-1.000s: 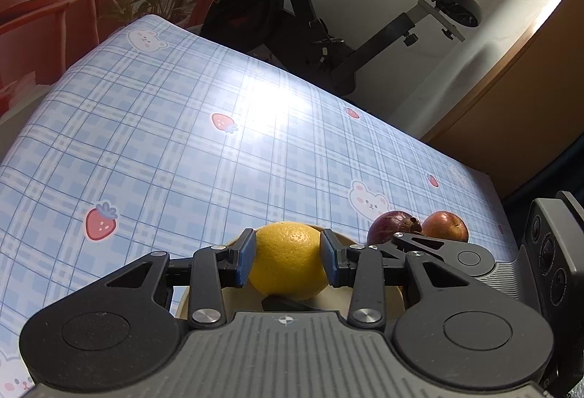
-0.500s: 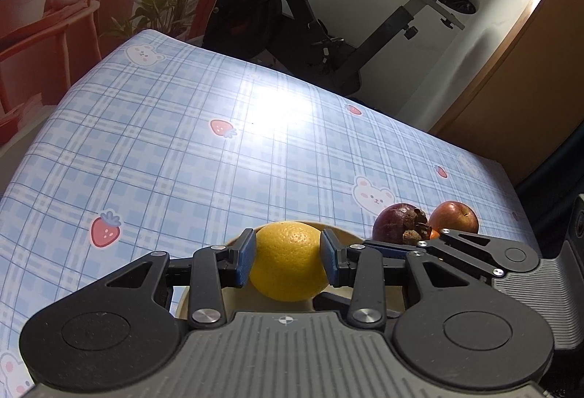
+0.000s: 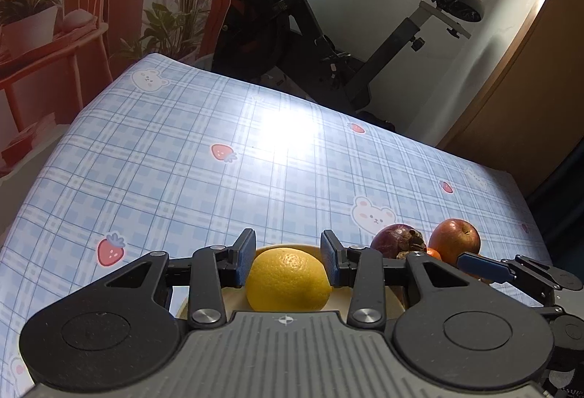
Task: Organize fruits
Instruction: 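Grasp the dark purple mangosteen with the left gripper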
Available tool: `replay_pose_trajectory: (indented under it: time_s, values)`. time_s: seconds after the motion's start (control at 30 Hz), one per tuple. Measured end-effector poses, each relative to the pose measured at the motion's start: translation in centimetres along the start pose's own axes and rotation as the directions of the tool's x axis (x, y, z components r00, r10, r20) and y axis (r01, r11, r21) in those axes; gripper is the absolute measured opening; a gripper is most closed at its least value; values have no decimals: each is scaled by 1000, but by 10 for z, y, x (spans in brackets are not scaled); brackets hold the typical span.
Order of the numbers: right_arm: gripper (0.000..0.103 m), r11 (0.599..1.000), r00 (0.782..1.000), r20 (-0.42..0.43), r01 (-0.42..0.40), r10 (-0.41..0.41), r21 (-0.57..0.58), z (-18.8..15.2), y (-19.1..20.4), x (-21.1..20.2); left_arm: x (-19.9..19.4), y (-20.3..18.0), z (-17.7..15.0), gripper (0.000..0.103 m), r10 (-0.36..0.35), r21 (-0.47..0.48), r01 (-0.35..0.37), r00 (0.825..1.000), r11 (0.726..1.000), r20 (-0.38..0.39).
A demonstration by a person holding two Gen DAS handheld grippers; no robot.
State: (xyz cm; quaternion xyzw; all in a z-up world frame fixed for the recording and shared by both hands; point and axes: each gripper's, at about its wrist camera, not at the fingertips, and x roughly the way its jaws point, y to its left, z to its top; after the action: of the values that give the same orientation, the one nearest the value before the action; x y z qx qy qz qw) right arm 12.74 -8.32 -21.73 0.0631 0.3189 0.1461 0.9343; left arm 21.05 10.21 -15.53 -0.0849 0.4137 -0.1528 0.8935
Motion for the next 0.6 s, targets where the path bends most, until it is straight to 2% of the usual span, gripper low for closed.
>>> replay_pose_trajectory:
  time_s: [0.13, 0.27, 0.5, 0.57, 0.6]
  values:
    - [60, 999, 999, -26, 26, -27, -42, 3, -4, 8, 5, -15, 6, 42, -37, 24, 37, 999, 999, -3]
    - [60, 996, 998, -54, 23, -28, -85, 4, -4, 21, 17, -34, 14, 56, -119, 30, 121, 992, 992, -38]
    - [58, 982, 995, -96, -2, -17, -191, 6, 4, 33, 43, -64, 20, 56, -207, 49, 213, 973, 976, -99]
    - [54, 977, 994, -109, -6, -17, -213, 7, 5, 37, 51, -71, 19, 56, -214, 66, 223, 969, 973, -126]
    - [49, 974, 994, -111, -13, -12, -224, 7, 6, 39, 55, -73, 19, 56, -218, 65, 229, 965, 971, -144]
